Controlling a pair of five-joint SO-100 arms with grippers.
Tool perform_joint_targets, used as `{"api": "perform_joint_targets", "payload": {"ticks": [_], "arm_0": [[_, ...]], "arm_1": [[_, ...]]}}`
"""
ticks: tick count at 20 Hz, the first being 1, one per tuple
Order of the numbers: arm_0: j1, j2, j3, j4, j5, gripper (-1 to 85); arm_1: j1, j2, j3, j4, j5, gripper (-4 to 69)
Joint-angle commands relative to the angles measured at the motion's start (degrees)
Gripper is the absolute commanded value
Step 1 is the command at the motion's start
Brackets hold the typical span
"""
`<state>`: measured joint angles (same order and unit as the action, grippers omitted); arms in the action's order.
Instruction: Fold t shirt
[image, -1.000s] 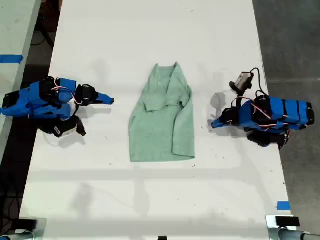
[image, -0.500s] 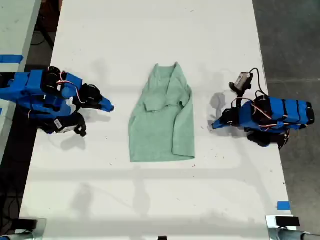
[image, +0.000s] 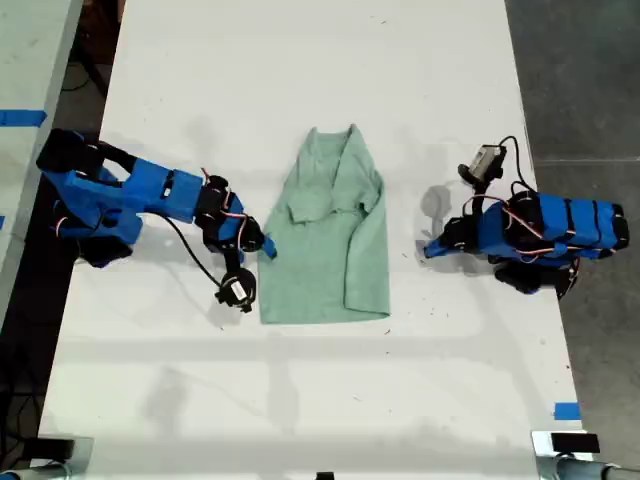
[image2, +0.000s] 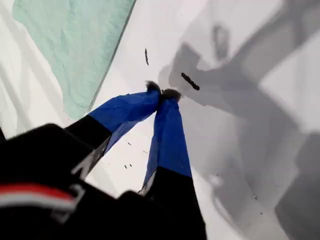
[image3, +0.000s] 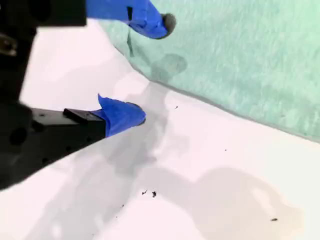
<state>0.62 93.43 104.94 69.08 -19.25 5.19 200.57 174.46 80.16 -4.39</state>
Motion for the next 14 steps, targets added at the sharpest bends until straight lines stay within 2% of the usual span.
{"api": "perform_joint_targets", "payload": {"ticks": [1, 4, 8, 9, 10, 11, 14], "arm_0": [[1.4, -2.7, -3.9, -4.2, -0.9, 22.6], [2.4, -6.4, -4.4, -7.6, -1.4, 20.0], [2.6, -10.5, -4.8, -7.6, -2.5, 12.6], [2.5, -10.9, -4.8, -7.6, -1.9, 8.1], [2.2, -11.3, -4.8, -7.4, -0.6, 2.2], [2.0, -11.6, -4.7, -6.7, 0.2, 0.0], [1.5, -11.3, -4.7, -2.8, 0.7, -0.1]], "arm_1": [[-0.1, 0.7, 0.9, 0.4, 0.3, 1.3], [-0.2, 0.7, 0.9, 0.4, 0.3, 1.3], [-0.3, 0.7, 0.9, 0.4, 0.3, 1.3], [-0.3, 0.7, 0.9, 0.4, 0.3, 1.3], [-0.3, 0.7, 0.9, 0.4, 0.3, 1.3], [-0.3, 0.7, 0.9, 0.4, 0.3, 1.3], [-0.4, 0.7, 0.9, 0.4, 0.3, 1.3]]}}
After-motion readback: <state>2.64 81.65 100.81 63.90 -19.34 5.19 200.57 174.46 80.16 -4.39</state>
